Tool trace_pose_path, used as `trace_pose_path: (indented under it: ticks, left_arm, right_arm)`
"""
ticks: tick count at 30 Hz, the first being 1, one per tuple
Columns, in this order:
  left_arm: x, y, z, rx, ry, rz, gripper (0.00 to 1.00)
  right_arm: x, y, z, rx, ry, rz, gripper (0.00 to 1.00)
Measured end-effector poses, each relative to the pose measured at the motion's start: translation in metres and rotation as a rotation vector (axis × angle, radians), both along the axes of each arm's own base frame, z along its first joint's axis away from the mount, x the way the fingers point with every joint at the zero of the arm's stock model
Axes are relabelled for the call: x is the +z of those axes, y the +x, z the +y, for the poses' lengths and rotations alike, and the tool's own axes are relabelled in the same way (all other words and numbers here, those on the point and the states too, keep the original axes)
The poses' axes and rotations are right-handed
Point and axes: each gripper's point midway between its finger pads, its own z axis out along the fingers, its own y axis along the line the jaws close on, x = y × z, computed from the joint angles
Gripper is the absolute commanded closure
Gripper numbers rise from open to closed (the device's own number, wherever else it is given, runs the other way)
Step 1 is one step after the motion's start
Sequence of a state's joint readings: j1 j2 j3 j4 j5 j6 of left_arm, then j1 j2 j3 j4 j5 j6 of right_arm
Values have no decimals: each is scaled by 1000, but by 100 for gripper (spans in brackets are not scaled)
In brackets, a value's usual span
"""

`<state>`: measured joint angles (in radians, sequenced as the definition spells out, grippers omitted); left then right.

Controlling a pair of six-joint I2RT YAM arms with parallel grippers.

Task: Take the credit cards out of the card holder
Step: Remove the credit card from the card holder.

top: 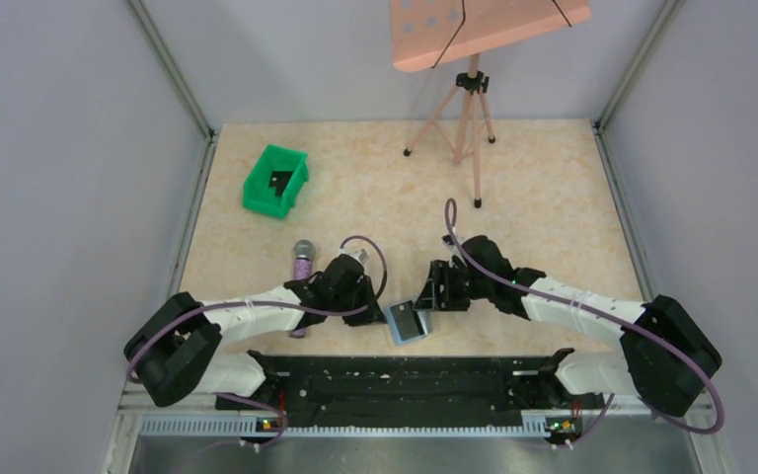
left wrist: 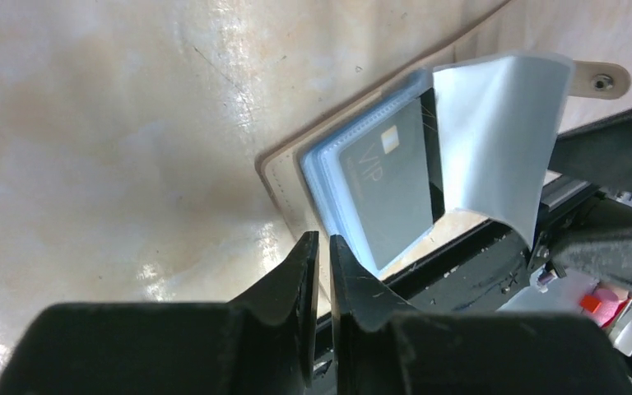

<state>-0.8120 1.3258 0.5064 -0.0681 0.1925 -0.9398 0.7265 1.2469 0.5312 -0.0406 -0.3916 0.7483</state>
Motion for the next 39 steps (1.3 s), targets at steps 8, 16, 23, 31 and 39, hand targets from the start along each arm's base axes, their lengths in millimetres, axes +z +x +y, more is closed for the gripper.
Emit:
trace_pose_path:
  ticks: [8,16,23,31,39]
  left_arm:
    - [26,5,-2,10,-38,-50,81]
    - [33,6,-5,4,-61,-63,82]
    - [24,6,-6,2,-45,-44,84]
    - [17,9,-10,3,-51,-42,86]
    - [-1,9,-11,3,-25,-17,87]
  right_arm:
    - [30,16,-14,-65,-74,-94,49]
    - [47,18,-6,-55,-19,-129,57]
    - [22,15,0,-26,-9,-84,60]
    - [-16,5,-1,4,-30,8,60]
    - [-30,2,1,38,15,41,73]
